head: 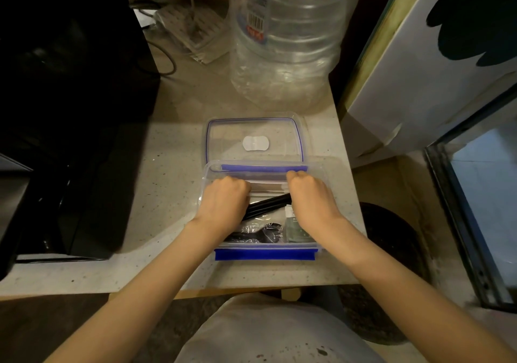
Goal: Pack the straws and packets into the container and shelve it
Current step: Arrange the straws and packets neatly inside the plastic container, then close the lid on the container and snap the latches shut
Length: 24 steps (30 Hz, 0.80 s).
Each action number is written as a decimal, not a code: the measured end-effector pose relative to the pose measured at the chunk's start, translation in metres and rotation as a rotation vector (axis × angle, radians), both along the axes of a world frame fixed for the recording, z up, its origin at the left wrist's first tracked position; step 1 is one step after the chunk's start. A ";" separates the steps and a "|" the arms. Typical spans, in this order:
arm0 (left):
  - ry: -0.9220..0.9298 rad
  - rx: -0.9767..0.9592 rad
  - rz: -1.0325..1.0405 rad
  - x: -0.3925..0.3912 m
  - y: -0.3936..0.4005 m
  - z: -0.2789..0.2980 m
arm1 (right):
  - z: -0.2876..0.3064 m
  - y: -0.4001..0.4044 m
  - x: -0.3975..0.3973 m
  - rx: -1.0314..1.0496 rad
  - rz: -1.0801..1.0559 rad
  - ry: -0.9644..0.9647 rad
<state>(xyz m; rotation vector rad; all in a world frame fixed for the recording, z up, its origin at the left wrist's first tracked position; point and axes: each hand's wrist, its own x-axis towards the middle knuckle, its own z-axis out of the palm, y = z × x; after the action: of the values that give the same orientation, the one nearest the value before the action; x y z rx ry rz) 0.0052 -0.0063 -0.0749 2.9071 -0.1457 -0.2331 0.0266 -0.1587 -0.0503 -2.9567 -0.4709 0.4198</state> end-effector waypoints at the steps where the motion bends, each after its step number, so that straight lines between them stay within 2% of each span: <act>1: 0.000 -0.002 0.001 0.000 0.001 0.000 | 0.001 0.000 0.000 0.005 0.001 0.003; 14: 0.010 -0.013 -0.052 -0.007 0.003 0.005 | 0.012 -0.009 -0.002 0.027 0.063 -0.053; 16: -0.007 -0.067 -0.066 -0.007 0.005 0.010 | 0.014 -0.014 0.000 0.118 0.058 -0.073; 19: -0.080 -0.278 -0.052 0.000 0.013 0.027 | 0.024 -0.021 0.014 0.369 -0.041 -0.086; 24: -0.156 -0.507 0.098 0.020 0.030 0.055 | 0.035 -0.033 0.050 0.791 -0.241 0.152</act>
<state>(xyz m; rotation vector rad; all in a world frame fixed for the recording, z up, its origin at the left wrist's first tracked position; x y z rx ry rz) 0.0248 0.0235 -0.0201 2.4159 -0.0737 0.0452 0.0764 -0.1915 -0.0151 -2.1614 -0.1888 0.3254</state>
